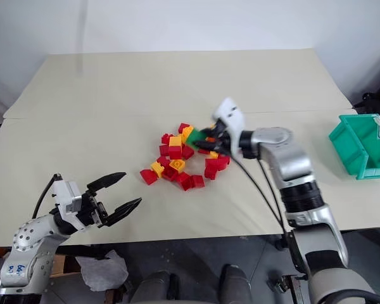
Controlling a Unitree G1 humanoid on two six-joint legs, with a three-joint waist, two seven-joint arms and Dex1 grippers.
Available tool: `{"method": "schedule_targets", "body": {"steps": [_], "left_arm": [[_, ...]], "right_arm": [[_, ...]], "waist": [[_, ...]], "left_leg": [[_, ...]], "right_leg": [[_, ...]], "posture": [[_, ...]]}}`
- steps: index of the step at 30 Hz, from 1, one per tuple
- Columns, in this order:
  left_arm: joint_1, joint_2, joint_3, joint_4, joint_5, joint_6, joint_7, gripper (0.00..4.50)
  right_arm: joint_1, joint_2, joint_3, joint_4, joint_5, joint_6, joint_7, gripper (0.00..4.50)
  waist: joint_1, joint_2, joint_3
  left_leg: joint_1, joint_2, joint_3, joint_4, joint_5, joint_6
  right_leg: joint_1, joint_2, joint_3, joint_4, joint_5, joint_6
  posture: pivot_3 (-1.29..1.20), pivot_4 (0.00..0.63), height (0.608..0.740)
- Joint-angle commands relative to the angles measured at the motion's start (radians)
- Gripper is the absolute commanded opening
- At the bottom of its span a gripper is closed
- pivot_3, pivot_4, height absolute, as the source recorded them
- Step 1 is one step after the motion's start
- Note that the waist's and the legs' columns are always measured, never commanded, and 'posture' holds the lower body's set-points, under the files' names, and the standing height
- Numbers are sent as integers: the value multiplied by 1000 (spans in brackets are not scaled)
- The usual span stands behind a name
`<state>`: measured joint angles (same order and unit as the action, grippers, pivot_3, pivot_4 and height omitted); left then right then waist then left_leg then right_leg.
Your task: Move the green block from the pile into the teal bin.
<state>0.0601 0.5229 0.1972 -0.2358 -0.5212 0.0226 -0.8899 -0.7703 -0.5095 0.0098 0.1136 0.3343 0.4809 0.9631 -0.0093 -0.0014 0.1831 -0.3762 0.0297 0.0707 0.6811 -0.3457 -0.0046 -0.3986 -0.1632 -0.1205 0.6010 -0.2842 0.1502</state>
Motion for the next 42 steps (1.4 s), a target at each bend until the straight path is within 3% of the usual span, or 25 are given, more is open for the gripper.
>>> {"method": "schedule_targets", "body": {"steps": [1,9,12,19,27,36,42], "left_arm": [[-71,-13,-41,-32,-16,7,-15,4500],[-226,-40,-118,62,-14,20,-85,4500],[-292,-51,-144,103,-14,22,-119,4500],[-390,-66,-166,177,-1,11,-164,4500],[-389,-65,-165,168,0,14,-174,4500],[-324,-32,-101,167,6,6,-137,4500],[-280,16,-32,207,40,-37,-124,4500]], "right_arm": [[125,-72,-195,-56,56,-137,5,1564],[343,-197,-564,-42,50,-275,-214,1564],[388,-240,-640,17,26,-310,-285,1564],[377,-345,-634,293,-86,-359,-439,1564],[285,-377,-558,507,-102,-410,-426,1564],[273,-384,-572,442,-19,-493,-301,4450],[337,-341,-525,206,112,-517,-89,4479]], "waist": [[18,0,0],[22,0,0],[21,0,0],[8,0,0],[4,1,0],[9,1,0],[7,1,0]], "left_leg": [[0,0,0,0,0,0],[1,0,5,1,0,1],[2,0,6,0,0,1],[4,0,9,0,0,1],[4,0,10,0,0,2],[4,0,9,1,0,2],[5,1,9,0,0,2]], "right_leg": [[0,0,0,0,0,0],[1,0,0,-4,0,0],[2,0,1,-4,0,0],[4,0,3,-6,0,0],[4,0,4,-7,0,0],[4,0,4,-8,0,0],[4,0,4,-7,0,0]], "posture": [[0,150,740],[0,150,740],[0,150,740],[0,150,740],[0,150,740],[0,150,740],[0,150,740]]}}
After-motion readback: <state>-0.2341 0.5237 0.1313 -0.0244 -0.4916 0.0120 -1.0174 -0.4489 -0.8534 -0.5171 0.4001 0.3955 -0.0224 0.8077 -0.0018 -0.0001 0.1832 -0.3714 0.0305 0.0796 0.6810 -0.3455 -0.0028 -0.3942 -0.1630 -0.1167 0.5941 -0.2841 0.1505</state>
